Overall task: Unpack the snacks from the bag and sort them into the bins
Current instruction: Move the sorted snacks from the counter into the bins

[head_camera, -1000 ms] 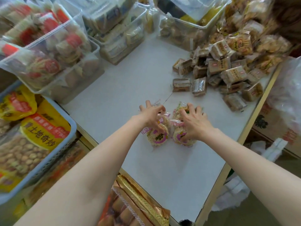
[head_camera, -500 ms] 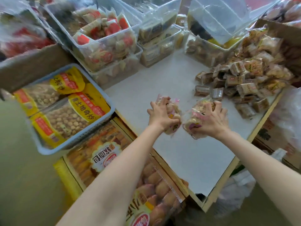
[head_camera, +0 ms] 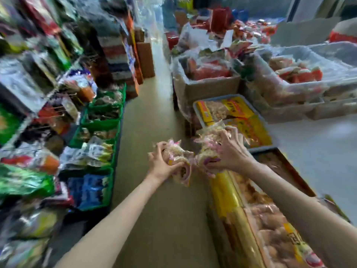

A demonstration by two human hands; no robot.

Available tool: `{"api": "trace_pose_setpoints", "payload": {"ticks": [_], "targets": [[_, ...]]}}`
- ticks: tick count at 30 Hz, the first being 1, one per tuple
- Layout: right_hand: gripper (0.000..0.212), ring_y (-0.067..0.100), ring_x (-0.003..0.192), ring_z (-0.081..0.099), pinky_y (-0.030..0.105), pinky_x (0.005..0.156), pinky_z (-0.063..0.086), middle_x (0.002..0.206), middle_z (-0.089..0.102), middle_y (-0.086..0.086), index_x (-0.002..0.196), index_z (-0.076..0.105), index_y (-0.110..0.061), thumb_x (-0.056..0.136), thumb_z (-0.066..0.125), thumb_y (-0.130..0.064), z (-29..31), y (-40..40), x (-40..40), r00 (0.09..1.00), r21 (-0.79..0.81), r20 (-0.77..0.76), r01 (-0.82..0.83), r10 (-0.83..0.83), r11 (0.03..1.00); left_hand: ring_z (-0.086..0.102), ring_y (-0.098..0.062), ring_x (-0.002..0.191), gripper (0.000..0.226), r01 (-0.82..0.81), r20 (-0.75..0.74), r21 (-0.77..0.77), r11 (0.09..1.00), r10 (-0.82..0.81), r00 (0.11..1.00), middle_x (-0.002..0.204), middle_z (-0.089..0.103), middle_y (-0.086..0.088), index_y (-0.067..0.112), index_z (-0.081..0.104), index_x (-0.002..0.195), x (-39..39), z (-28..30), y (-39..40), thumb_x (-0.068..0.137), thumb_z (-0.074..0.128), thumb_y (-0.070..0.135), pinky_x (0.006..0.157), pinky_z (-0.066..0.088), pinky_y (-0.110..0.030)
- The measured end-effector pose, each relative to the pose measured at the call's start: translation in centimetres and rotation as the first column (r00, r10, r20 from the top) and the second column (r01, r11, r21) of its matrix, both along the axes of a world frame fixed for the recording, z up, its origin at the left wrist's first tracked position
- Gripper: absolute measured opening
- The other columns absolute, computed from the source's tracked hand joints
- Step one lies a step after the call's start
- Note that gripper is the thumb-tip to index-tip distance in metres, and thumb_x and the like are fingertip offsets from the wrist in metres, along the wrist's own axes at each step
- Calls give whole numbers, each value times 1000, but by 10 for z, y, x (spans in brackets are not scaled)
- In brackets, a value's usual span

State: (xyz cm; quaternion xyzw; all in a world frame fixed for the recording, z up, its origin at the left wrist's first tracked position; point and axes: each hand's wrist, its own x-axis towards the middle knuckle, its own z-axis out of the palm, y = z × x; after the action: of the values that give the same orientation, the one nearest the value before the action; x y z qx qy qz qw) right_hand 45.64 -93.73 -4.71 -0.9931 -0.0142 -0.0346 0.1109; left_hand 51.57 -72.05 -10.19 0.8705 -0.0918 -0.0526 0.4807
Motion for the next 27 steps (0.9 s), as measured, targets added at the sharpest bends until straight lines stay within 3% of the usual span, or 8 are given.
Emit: {"api": "trace_pose_setpoints", "payload": {"ticks": [2, 4, 8, 12, 18, 22, 27], "targets": [[83, 34, 104, 30, 60, 74, 48, 110, 48, 20, 116, 54, -25, 47, 63, -70, -2, 54, 31, 984, -67, 65, -159, 163, 985, 44, -32, 115, 97, -106, -11, 90, 990, 107, 994, 122, 53, -12, 15, 44, 123, 12, 4, 69, 42, 81, 55, 98, 36, -32], [95, 37, 115, 29, 52, 89, 44, 126, 39, 16, 131, 45, -26, 50, 57, -74, -1, 97, 55, 973, -124, -14, -231, 231, 965, 45, -32, 115, 101, -199, 7, 137, 970, 200, 980, 122, 51, -14, 15, 43, 125, 24, 6, 119, 41, 78, 60, 96, 39, -34], [106, 39, 123, 27, 49, 98, 36, 141, 17, 13, 140, 28, -18, 55, 82, -51, -12, 136, 100, 981, 121, -99, -157, 169, 980, 39, -29, 118, 86, -208, -68, 201, 957, 226, 972, 128, 40, -15, 19, 35, 132, 55, -5, 164, 64, 83, 41, 91, 39, -33], [107, 38, 124, 27, 49, 98, 38, 142, 15, 11, 139, 27, -17, 55, 82, -51, -28, 144, 162, 975, 127, -154, -141, 160, 982, 41, -27, 114, 88, -113, -110, 232, 966, 141, 984, 123, 39, -13, 25, 34, 134, 103, -26, 168, 63, 82, 45, 97, 38, -32], [106, 39, 122, 27, 47, 95, 39, 142, 15, 11, 139, 27, -18, 55, 82, -53, -59, 138, 312, 971, 86, -197, -123, 138, 989, 43, -28, 115, 90, -5, -122, 298, 955, 44, 992, 122, 41, -12, 31, 33, 133, 257, -59, 156, 60, 81, 52, 102, 38, -39], [105, 39, 122, 28, 43, 98, 37, 142, 15, 12, 141, 26, -19, 57, 80, -52, -58, 143, 437, 952, 69, -256, -155, 168, 985, 42, -26, 114, 85, -97, -115, 285, 954, 135, 984, 123, 44, -11, 27, 35, 132, 378, -55, 157, 63, 81, 49, 95, 39, -33], [105, 38, 124, 26, 45, 98, 38, 143, 16, 12, 142, 25, -19, 59, 80, -51, -47, 184, 580, 928, 106, -284, -220, 242, 970, 43, -26, 115, 83, -237, -87, 226, 945, 261, 961, 126, 50, -6, 24, 38, 130, 498, -50, 192, 63, 82, 45, 95, 40, -41]]}}
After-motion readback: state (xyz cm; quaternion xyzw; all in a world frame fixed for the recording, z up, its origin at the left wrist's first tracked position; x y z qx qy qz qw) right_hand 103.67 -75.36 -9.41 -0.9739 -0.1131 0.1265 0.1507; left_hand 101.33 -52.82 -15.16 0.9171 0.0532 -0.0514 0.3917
